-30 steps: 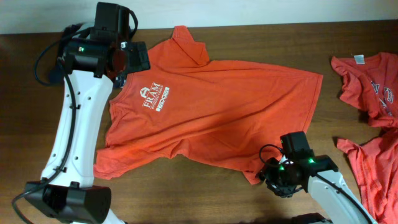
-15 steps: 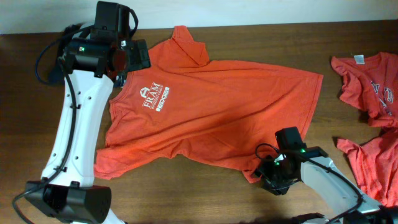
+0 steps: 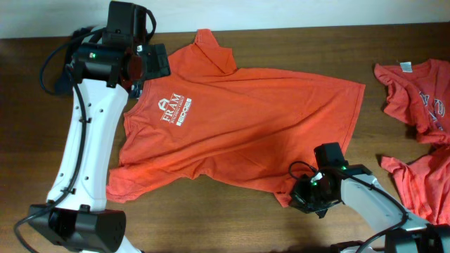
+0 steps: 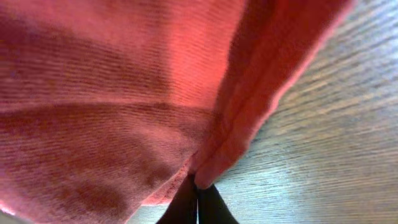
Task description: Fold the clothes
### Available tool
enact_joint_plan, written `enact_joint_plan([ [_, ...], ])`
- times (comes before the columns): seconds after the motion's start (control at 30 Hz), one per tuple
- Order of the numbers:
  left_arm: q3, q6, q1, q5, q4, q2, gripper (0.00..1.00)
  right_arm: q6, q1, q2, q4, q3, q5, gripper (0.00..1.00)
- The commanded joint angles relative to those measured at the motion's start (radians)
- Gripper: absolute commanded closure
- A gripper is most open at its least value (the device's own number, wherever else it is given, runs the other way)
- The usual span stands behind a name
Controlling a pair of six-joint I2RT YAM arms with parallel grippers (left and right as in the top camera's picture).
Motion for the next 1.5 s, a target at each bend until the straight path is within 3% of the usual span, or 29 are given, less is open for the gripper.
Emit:
enact_joint_plan([
  [0.0,-0.004,-0.01,0.007,-0.015,0.003,0.013,0.01,-0.109,-0.006,0.011,-0.008,0.047,0.033,0.96],
  [0.2,-0.004,-0.009,0.013,-0.015,0.002,0.013,0.01,-0.164,-0.006,0.009,-0.098,0.135,0.079,0.96],
  [0.57,-0.004,-0.01,0.013,-0.063,0.002,0.013,0.01,-0.16,-0.006,-0.043,-0.456,0.206,0.365,0.96],
  [0.8,-0.004,-0.01,0.087,-0.066,-0.015,0.014,0.01,-0.066,-0.036,-0.131,-0.509,0.206,0.423,0.96],
  [1.03,-0.004,-0.01,0.173,-0.065,-0.015,0.014,0.01,-0.056,-0.246,-0.18,-0.51,0.206,0.458,0.96],
  [1.3,-0.004,-0.01,0.194,-0.066,0.007,0.037,0.01,-0.157,-0.531,-0.179,-0.448,0.206,0.429,0.96],
  [1.37,-0.004,-0.01,0.203,-0.063,0.007,0.048,0.01,-0.164,-0.56,-0.179,-0.444,0.206,0.429,0.81],
  [1.43,-0.004,-0.01,0.215,-0.038,0.005,0.063,0.01,-0.165,-0.575,-0.179,-0.44,0.206,0.429,0.59],
  [1.47,-0.004,-0.01,0.227,-0.001,-0.003,0.074,0.01,-0.18,-0.576,-0.179,-0.433,0.206,0.429,0.2],
])
